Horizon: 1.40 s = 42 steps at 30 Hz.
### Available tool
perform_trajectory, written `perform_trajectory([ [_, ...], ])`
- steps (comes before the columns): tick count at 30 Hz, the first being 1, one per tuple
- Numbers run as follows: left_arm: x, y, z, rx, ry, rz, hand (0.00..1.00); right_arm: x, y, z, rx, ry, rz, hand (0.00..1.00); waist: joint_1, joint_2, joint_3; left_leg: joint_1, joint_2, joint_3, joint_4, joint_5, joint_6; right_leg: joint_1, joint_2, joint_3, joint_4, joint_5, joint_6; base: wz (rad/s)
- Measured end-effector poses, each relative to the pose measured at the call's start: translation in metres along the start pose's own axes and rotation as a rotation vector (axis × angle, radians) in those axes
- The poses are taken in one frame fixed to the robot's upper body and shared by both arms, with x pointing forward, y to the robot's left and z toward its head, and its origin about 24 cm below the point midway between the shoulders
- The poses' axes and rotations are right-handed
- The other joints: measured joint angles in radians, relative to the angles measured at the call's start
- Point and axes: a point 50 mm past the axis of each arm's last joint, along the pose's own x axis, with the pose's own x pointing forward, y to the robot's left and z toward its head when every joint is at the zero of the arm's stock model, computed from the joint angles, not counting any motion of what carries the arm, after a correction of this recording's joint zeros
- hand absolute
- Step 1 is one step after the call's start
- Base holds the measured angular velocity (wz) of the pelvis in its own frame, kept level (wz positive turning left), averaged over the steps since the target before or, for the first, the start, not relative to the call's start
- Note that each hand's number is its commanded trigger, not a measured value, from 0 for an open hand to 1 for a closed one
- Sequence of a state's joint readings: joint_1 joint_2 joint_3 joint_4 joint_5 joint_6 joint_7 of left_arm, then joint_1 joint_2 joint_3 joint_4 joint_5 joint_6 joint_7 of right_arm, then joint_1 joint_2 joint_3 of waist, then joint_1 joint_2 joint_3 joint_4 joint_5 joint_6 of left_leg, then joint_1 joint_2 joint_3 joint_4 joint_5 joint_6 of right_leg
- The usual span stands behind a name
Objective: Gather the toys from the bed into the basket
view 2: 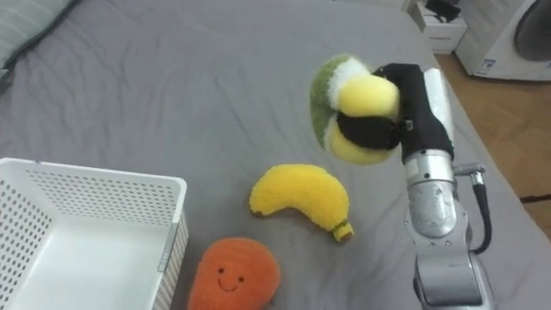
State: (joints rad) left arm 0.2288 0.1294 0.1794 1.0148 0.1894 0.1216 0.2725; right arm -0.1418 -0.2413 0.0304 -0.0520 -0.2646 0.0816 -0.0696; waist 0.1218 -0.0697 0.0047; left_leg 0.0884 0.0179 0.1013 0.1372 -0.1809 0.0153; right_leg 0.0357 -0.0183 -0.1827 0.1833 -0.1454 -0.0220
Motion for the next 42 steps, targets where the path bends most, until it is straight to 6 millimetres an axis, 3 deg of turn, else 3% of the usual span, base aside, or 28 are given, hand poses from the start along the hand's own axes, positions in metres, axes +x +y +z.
perform_trajectory([
  [7, 0.001, -0.006, 0.020, 0.008, -0.069, -0.016, 0.00, 0.005, 0.028, 0.017, -0.009, -0.057, 0.161, 1.00, 0.080, -0.027, 0.0034, -0.028, -0.009, -0.051, 0.014, 0.000, 0.001, 0.006, -0.008, -0.046, -0.015, -0.001, 0.000, 0.20],
  [14, 0.000, -0.008, 0.016, 0.019, -0.061, -0.023, 0.00, 0.009, 0.058, 0.036, -0.001, -0.114, 0.294, 1.00, 0.161, -0.025, 0.0076, -0.029, -0.010, -0.078, 0.013, 0.000, 0.001, 0.021, -0.011, -0.082, -0.015, -0.002, 0.002, 0.13],
  [19, 0.000, -0.009, 0.020, 0.023, -0.067, -0.029, 0.00, 0.007, 0.082, 0.045, -0.014, -0.131, 0.413, 1.00, 0.214, -0.040, 0.0076, -0.054, -0.016, -0.103, 0.019, 0.000, 0.002, 0.012, -0.016, -0.097, -0.016, -0.003, 0.004, 0.14],
  [23, 0.000, -0.010, 0.026, 0.020, -0.078, -0.047, 0.00, 0.008, 0.093, 0.057, -0.014, -0.174, 0.461, 1.00, 0.245, -0.042, 0.0078, -0.059, -0.016, -0.109, 0.031, 0.000, 0.002, 0.013, -0.017, -0.107, -0.017, -0.004, 0.005, 0.07],
  [29, 0.001, -0.011, 0.040, 0.012, -0.112, -0.062, 0.00, 0.010, 0.107, 0.067, 0.000, -0.199, 0.511, 1.00, 0.249, -0.038, 0.0110, -0.062, -0.017, -0.117, 0.030, 0.000, 0.002, 0.016, -0.019, -0.121, -0.015, -0.004, 0.005, 0.04],
  [30, 0.001, -0.011, 0.043, 0.009, -0.124, -0.065, 0.00, 0.008, 0.109, 0.067, -0.002, -0.200, 0.522, 0.97, 0.252, -0.039, 0.0114, -0.063, -0.017, -0.117, 0.029, 0.000, 0.002, 0.016, -0.019, -0.119, -0.016, -0.004, 0.005, 0.00],
  [31, 0.000, -0.010, 0.047, -0.015, -0.139, -0.070, 0.00, 0.007, 0.113, 0.067, -0.001, -0.198, 0.539, 0.69, 0.255, -0.041, 0.0122, -0.063, -0.017, -0.117, 0.029, 0.000, 0.002, 0.016, -0.018, -0.120, -0.016, -0.004, 0.005, 0.00],
  [32, 0.000, -0.010, 0.051, -0.031, -0.148, -0.073, 0.00, 0.006, 0.115, 0.066, 0.001, -0.194, 0.550, 0.23, 0.258, -0.041, 0.0120, -0.063, -0.017, -0.117, 0.029, 0.000, 0.002, 0.016, -0.018, -0.121, -0.016, -0.004, 0.005, 0.00],
  [33, -0.001, -0.011, 0.057, -0.046, -0.168, -0.080, 0.00, 0.004, 0.119, 0.064, 0.002, -0.184, 0.570, 0.02, 0.265, -0.041, 0.0121, -0.063, -0.017, -0.117, 0.029, 0.000, 0.002, 0.016, -0.018, -0.122, -0.016, -0.004, 0.005, 0.00],
  [37, -0.001, -0.012, 0.069, -0.065, -0.193, -0.099, 0.00, -0.001, 0.131, 0.061, -0.013, -0.159, 0.626, 0.00, 0.287, -0.042, 0.0117, -0.062, -0.017, -0.118, 0.028, 0.000, 0.002, 0.016, -0.018, -0.124, -0.016, -0.003, 0.005, 0.00],
  [42, 0.000, -0.012, 0.063, -0.065, -0.167, -0.102, 0.00, -0.006, 0.142, 0.056, -0.014, -0.133, 0.687, 0.00, 0.300, -0.049, 0.0142, -0.061, -0.017, -0.124, 0.028, 0.000, 0.002, 0.017, -0.017, -0.126, -0.016, -0.003, 0.005, 0.02],
])
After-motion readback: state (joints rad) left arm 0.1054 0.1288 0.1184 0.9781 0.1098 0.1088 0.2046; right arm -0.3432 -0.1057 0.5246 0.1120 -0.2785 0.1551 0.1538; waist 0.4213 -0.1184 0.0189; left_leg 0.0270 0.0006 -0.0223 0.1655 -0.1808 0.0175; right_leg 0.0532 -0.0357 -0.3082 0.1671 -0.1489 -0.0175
